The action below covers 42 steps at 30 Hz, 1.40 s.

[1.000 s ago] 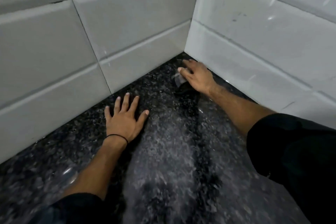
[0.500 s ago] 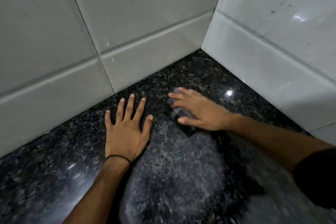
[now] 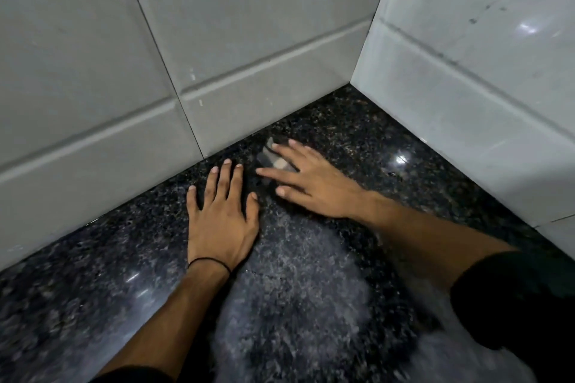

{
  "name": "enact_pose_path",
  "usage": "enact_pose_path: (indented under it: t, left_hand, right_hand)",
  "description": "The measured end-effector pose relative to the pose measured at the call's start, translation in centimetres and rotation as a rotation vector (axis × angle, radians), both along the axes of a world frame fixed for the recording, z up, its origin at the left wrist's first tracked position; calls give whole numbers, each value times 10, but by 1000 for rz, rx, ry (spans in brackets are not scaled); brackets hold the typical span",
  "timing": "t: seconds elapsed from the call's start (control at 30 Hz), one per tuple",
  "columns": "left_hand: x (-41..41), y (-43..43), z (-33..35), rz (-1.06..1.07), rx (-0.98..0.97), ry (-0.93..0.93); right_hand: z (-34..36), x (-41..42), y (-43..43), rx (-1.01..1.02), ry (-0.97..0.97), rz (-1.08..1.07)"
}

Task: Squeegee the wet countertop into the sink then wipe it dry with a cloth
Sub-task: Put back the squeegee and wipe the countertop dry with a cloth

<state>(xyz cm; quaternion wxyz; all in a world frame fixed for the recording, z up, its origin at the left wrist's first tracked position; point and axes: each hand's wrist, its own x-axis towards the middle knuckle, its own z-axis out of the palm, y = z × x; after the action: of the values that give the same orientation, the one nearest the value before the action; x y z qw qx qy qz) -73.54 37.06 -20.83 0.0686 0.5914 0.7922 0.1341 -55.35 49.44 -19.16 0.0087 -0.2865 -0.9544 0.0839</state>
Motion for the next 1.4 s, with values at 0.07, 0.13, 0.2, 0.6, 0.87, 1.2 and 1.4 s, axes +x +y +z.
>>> enact_pose_path:
  t: [0.07, 0.13, 0.2, 0.6, 0.87, 1.2, 1.4]
  left_hand:
    - [1, 0, 0, -2, -13, -1]
    - [1, 0, 1, -6, -21, -1]
    - [0, 1, 2, -7, -26, -4]
    - [-2, -6, 7, -26, -14, -36]
    - [64, -70, 29, -118, -10, 5]
    - [119, -134, 15, -51, -147, -53]
    - [124, -135, 7, -44, -176, -97]
  right_hand:
    - [8, 44, 22, -14, -24, -39]
    - [17, 97, 59, -37, -43, -303]
    - [18, 132, 80, -41, -43, -518]
    - [13, 112, -138, -73, -28, -17]
    - [14, 202, -36, -97, -23, -906]
    - [26, 210, -204, -96, -98, -102]
    - [25, 304, -118, -22, -126, -831]
